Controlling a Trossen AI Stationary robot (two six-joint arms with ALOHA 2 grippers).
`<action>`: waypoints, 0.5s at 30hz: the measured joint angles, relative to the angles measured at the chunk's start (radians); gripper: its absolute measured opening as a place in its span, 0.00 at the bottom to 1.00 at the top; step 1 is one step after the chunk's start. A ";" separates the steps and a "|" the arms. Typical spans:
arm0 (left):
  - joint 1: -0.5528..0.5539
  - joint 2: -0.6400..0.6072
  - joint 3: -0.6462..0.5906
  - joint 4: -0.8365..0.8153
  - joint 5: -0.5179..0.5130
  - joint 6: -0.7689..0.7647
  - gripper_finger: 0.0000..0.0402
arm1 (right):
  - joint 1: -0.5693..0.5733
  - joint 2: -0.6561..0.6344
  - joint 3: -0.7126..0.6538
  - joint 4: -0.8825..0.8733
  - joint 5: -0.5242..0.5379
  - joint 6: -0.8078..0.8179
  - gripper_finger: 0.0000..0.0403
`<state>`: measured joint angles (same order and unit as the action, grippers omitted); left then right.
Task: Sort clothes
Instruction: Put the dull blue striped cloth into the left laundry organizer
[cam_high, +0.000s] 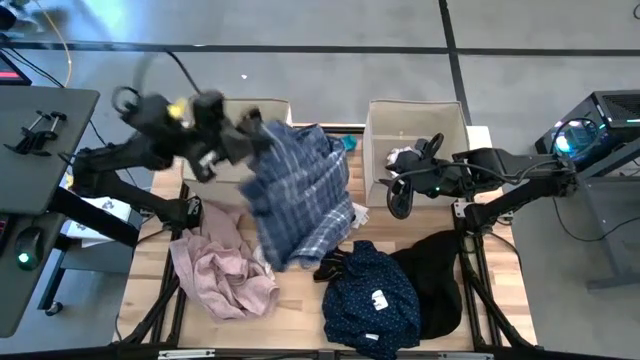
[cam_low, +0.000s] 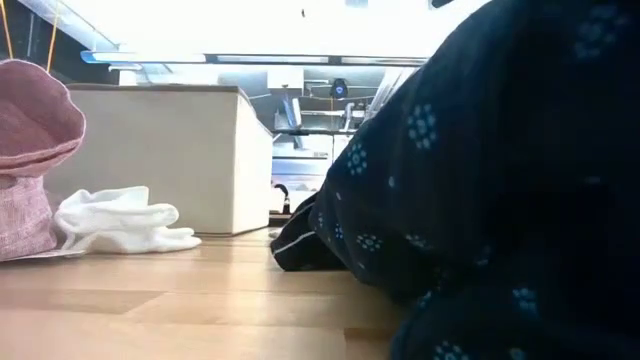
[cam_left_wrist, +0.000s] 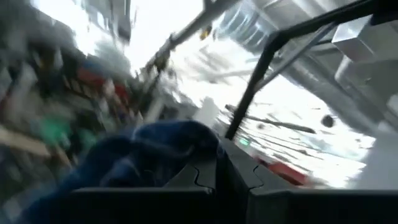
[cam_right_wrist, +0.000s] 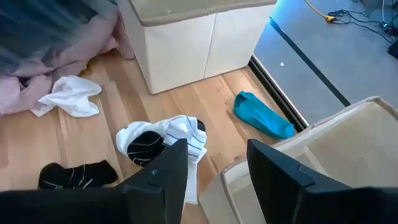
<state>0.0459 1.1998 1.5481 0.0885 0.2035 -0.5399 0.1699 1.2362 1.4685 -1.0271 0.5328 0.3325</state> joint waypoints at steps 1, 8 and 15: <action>0.023 0.002 0.035 -0.027 0.000 0.041 0.00 | 0.000 0.000 0.000 0.002 0.001 0.000 0.38; 0.208 0.014 0.218 -0.205 -0.010 0.201 0.00 | 0.000 0.000 0.000 0.004 0.017 0.003 0.38; 0.372 0.006 0.244 -0.377 -0.014 0.251 0.00 | 0.000 0.000 0.000 0.004 0.017 0.007 0.38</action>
<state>0.4177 1.2058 1.7924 -0.2883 0.1894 -0.2893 0.1696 1.2362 1.4685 -1.0228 0.5499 0.3397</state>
